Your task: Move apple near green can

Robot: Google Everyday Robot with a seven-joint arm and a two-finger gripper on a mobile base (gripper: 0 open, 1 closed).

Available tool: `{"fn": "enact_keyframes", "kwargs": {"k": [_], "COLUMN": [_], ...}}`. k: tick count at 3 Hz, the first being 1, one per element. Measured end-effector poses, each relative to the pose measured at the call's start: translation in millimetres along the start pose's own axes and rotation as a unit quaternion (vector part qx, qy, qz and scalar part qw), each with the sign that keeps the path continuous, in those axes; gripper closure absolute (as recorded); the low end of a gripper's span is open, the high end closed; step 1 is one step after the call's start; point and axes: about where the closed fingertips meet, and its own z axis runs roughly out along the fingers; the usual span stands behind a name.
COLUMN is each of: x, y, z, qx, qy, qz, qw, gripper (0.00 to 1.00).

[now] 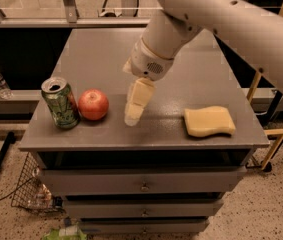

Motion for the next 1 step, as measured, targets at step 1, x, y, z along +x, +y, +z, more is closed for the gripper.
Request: {"fn": "enact_keyframes", "kwargs": {"k": [1], "x": [54.8], "y": [17.0], "z": [-41.3], "qx": [0.056], "qy": [0.011], "qz": [0.069], "qw": [0.9960], "gripper": [0.00]}}
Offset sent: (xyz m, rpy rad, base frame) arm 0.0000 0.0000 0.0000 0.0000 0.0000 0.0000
